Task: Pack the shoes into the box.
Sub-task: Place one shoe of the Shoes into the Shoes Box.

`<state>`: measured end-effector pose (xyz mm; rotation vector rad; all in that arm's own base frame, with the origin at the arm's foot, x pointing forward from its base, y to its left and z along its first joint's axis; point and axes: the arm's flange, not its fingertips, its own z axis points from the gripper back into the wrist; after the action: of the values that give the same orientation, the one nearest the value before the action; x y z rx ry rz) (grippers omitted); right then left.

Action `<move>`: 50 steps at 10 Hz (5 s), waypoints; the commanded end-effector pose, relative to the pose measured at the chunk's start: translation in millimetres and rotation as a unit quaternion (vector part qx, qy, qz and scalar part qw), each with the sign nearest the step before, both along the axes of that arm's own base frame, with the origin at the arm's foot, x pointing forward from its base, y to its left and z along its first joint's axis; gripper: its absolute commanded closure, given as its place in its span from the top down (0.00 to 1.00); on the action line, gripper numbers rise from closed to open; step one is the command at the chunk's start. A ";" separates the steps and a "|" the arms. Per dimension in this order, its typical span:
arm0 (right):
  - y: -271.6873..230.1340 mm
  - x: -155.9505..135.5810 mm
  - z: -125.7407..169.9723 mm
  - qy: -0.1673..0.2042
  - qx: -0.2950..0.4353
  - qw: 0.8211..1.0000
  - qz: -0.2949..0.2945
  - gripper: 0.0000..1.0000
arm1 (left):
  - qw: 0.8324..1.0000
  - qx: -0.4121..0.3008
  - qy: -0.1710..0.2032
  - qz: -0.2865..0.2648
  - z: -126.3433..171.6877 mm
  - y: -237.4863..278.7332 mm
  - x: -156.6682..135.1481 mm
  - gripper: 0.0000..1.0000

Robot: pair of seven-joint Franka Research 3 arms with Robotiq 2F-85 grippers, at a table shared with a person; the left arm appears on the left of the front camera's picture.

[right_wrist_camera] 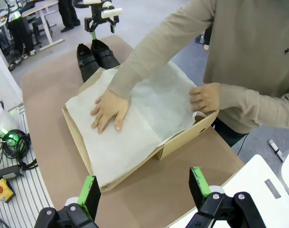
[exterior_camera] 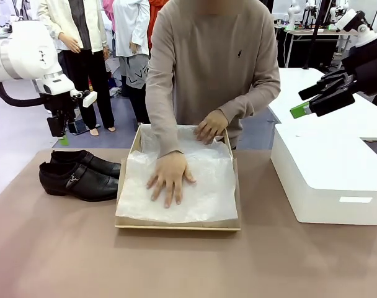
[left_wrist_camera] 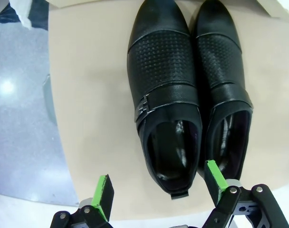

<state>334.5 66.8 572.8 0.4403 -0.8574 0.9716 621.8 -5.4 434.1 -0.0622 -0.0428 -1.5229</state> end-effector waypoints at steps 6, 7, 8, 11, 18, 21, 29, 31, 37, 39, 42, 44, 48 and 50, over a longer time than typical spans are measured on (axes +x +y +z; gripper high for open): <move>-0.3 2.8 -0.4 -0.006 0.007 1.000 0.011 1.00 | 0.999 0.039 0.005 0.016 -35.2 -2.3 8.2 1.00; -0.3 2.8 -0.4 -0.006 0.007 1.000 0.011 1.00 | 0.999 0.037 0.008 0.013 -39.3 -3.4 9.6 1.00; -0.3 2.8 -0.4 -0.006 0.007 1.000 0.011 1.00 | 0.999 0.036 0.008 0.011 -43.0 -4.1 11.2 1.00; -0.3 2.8 -0.4 -0.006 0.007 1.000 0.011 1.00 | 0.999 0.038 -0.001 0.003 -52.1 -3.1 19.8 1.00; -0.3 2.8 -0.4 -0.006 0.007 1.000 0.011 1.00 | 0.999 0.035 0.002 -0.013 -52.8 0.0 35.2 1.00; -0.3 2.8 -0.4 -0.006 0.007 1.000 0.011 1.00 | 0.999 0.035 0.010 -0.018 -59.5 -1.6 35.2 1.00; -0.3 2.8 -0.4 -0.006 0.007 1.000 0.011 1.00 | 0.999 0.035 0.038 -0.019 -81.4 -3.9 30.6 1.00; -0.3 2.8 -0.4 -0.006 0.007 1.000 0.011 1.00 | 0.998 0.033 0.043 -0.019 -82.2 -5.0 31.6 1.00; -0.3 2.8 -0.4 -0.006 0.007 1.000 0.011 1.00 | 0.998 0.032 0.052 -0.025 -81.5 -5.9 29.6 0.00; -0.3 2.8 -0.4 -0.006 0.007 1.000 0.011 1.00 | 0.998 0.033 0.051 -0.027 -81.6 -6.1 29.0 0.00; -0.3 2.8 -0.4 -0.006 0.007 1.000 0.011 1.00 | 0.998 0.039 0.048 -0.028 -80.2 -5.5 28.1 0.00; -0.3 2.8 -0.4 -0.006 0.007 1.000 0.011 1.00 | 0.998 0.045 0.045 -0.031 -79.0 -5.4 27.1 0.00; -0.3 2.8 -0.4 -0.006 0.007 1.000 0.011 1.00 | 0.999 0.045 0.017 0.005 -48.9 7.4 31.3 0.00; -0.3 2.8 -0.4 -0.006 0.007 1.000 0.011 1.00 | 0.999 0.050 -0.004 0.017 -22.5 21.0 44.4 0.00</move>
<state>334.6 66.9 572.7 0.4402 -0.8570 0.9716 659.9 10.7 398.1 -0.0089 0.0179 -1.5137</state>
